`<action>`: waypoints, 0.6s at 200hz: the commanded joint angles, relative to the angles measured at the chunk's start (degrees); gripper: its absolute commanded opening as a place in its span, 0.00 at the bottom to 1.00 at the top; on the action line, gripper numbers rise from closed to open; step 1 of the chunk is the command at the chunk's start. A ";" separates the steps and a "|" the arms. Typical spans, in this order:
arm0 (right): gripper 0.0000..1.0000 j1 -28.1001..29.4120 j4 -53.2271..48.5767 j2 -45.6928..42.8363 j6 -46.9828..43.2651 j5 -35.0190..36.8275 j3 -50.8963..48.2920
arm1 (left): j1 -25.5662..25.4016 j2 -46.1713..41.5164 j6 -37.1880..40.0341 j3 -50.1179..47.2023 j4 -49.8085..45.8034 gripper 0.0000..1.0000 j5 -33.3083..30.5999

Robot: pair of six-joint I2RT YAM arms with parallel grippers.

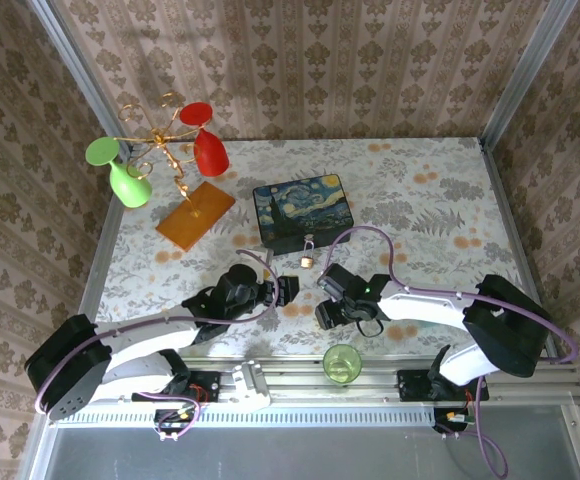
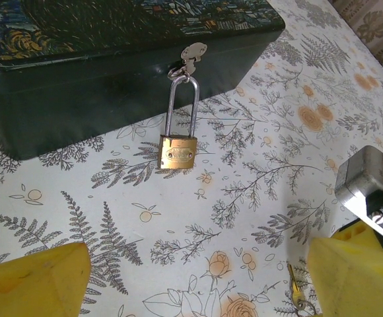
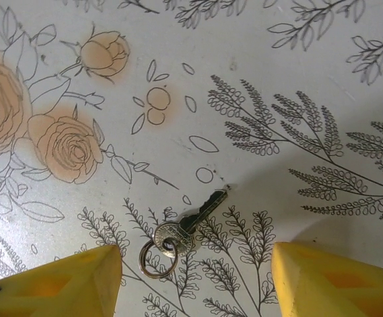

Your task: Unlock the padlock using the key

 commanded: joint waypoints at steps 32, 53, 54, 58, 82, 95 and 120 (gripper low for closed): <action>0.58 2.80 -2.65 2.53 7.77 5.36 0.98 | -0.36 0.10 0.19 -0.60 -0.52 0.86 0.85; 0.56 5.19 -4.34 4.16 9.10 8.17 1.55 | -0.50 0.20 -0.81 -0.96 -0.28 0.85 1.10; 0.56 5.30 -4.41 4.27 9.18 8.23 1.57 | -0.56 0.20 -0.82 -0.96 -0.28 0.85 1.10; 0.55 5.58 -4.60 4.45 9.52 8.43 1.56 | -0.60 0.14 -0.91 -1.08 -0.19 0.85 1.10; 0.49 6.79 -6.36 6.52 11.23 10.27 1.85 | -0.92 -0.22 -1.11 -1.21 -0.34 0.84 1.02; 0.42 7.07 -6.45 8.09 11.45 9.80 2.10 | -1.22 -0.54 -1.09 -1.22 -0.70 0.84 0.76; 0.34 7.25 -2.20 8.40 12.52 7.50 0.00 | -1.73 -1.52 -1.44 -1.46 -1.40 0.84 -0.09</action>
